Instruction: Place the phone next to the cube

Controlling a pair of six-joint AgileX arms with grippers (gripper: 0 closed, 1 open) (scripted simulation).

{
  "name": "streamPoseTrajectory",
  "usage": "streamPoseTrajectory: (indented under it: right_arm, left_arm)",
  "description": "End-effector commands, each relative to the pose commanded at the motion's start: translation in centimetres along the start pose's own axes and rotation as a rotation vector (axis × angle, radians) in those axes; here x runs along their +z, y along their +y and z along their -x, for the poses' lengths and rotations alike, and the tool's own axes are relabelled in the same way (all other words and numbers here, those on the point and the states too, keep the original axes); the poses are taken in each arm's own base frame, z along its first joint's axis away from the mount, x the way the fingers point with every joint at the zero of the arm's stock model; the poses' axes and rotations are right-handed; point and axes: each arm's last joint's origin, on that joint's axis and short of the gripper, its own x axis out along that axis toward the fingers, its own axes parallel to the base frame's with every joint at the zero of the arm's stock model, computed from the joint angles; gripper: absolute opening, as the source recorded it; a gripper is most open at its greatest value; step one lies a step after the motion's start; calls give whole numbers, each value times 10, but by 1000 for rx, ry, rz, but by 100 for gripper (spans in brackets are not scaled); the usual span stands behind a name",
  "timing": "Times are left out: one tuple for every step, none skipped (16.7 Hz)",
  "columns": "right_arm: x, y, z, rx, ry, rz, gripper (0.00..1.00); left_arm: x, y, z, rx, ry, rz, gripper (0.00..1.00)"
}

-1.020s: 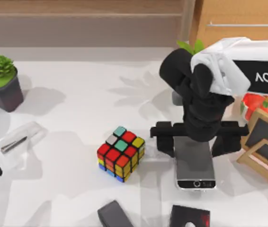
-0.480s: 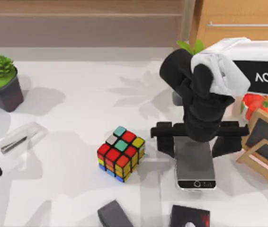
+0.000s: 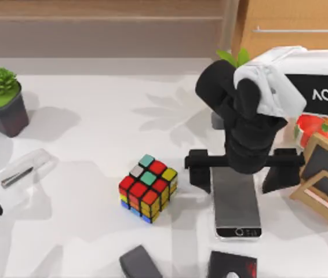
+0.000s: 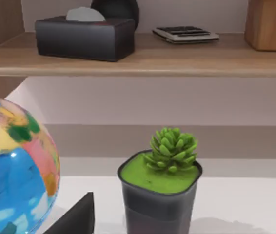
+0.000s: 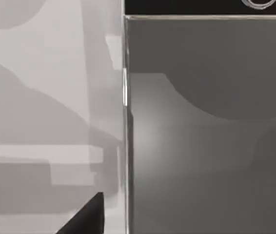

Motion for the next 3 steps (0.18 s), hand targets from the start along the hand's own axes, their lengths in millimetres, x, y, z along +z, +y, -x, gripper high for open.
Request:
streamPoseTrajectory:
  right_arm:
    - [0,0,0,0,0,0,100]
    - [0,0,0,0,0,0,100]
    - [0,0,0,0,0,0,100]
  left_arm:
    - [0,0,0,0,0,0,100]
    - [0,0,0,0,0,0,100]
    - [0,0,0,0,0,0,100]
